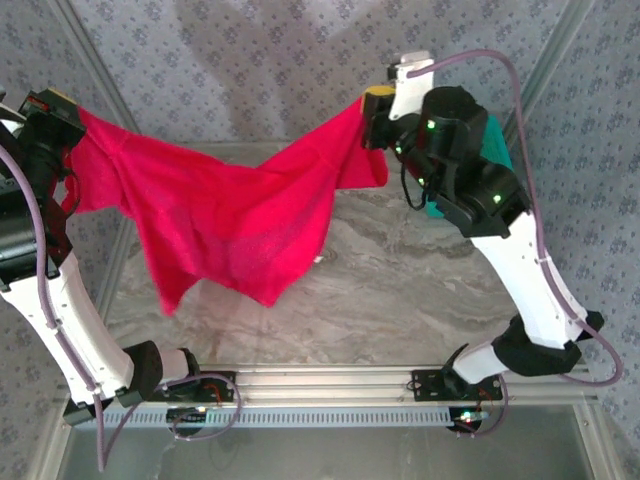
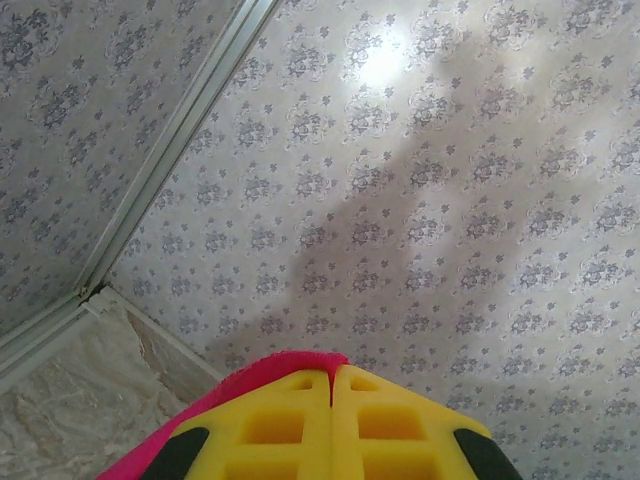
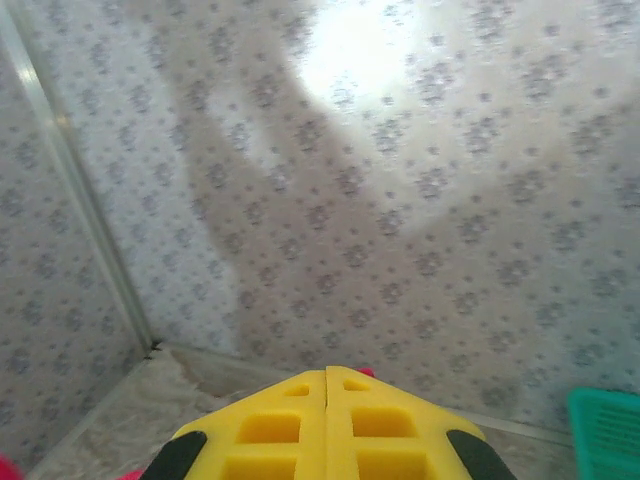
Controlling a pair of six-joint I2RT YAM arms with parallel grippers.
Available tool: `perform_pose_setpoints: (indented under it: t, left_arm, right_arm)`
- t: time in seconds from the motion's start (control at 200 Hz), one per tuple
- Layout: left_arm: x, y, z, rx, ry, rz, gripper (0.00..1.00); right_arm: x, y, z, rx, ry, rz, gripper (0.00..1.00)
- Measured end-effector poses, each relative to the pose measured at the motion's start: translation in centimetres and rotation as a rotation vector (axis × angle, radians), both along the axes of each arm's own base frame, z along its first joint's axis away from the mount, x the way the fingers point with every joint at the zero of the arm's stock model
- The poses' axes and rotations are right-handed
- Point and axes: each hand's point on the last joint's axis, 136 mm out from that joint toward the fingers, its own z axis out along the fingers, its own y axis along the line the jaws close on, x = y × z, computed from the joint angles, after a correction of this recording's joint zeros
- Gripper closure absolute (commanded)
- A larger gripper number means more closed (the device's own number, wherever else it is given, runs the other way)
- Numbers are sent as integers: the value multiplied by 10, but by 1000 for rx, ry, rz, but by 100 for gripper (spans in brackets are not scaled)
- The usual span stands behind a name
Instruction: Fold the inside-out t-shirt
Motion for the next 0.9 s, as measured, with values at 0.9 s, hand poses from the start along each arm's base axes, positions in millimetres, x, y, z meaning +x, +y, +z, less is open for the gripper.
perform_pose_setpoints:
  t: [0.9]
  left_arm:
    - [70,2,-76,-87,174,-109,100]
  right_arm:
    - [95,-75,-116,104,296,-194,100]
